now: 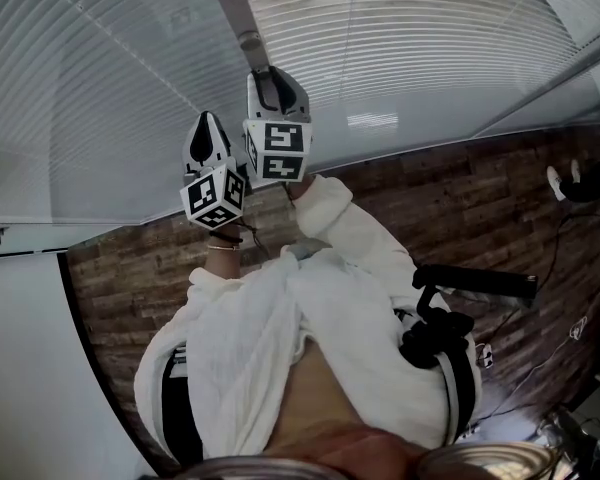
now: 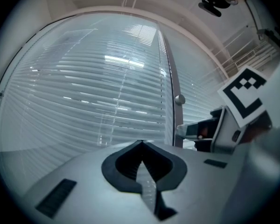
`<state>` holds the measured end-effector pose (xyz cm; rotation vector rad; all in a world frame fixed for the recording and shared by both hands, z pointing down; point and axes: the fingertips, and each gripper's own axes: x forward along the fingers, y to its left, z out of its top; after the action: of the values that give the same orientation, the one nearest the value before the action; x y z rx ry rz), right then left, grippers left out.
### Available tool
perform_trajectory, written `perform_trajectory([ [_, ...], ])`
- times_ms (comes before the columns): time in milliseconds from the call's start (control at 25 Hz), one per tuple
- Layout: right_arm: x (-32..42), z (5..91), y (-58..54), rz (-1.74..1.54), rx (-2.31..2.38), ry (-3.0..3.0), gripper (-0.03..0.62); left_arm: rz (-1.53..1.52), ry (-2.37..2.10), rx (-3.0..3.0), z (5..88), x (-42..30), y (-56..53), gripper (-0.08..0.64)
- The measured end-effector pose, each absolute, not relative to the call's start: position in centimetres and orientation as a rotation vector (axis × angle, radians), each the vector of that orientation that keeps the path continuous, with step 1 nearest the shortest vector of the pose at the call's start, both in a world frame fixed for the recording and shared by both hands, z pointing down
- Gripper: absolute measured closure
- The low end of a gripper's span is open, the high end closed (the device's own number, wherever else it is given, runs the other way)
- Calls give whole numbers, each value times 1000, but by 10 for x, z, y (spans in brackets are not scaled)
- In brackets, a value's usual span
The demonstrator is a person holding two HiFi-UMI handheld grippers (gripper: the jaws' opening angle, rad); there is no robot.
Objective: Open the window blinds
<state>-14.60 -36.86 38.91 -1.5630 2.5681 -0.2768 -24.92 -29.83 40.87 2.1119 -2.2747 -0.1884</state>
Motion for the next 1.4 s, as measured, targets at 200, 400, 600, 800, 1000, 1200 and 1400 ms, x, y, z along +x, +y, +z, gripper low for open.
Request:
perform_trajectory([
  [200, -151, 382, -365, 34, -1571, 2708, 459, -186, -2277, 2105, 410, -253, -299, 558],
  [400, -165, 373, -355, 897, -1707, 2750, 459, -187, -2283, 2093, 412, -256, -300, 558],
  [600, -167, 370, -357, 848, -1675, 2717, 477, -180, -2280, 2105, 413, -254, -301, 558],
  [800, -153, 367, -364, 193, -1618, 2612, 529, -184, -2289, 2107, 409, -256, -301, 558],
  [1000, -156, 357, -351, 507, -1619, 2682, 538, -193, -2296, 2100, 410, -260, -297, 558],
  [1200, -163, 373, -348, 817, -1612, 2815, 471, -197, -2295, 2073, 413, -268, -297, 558],
  [1400, -164, 387, -361, 983, -1731, 2862, 453, -201, -2279, 2090, 413, -263, -300, 558],
])
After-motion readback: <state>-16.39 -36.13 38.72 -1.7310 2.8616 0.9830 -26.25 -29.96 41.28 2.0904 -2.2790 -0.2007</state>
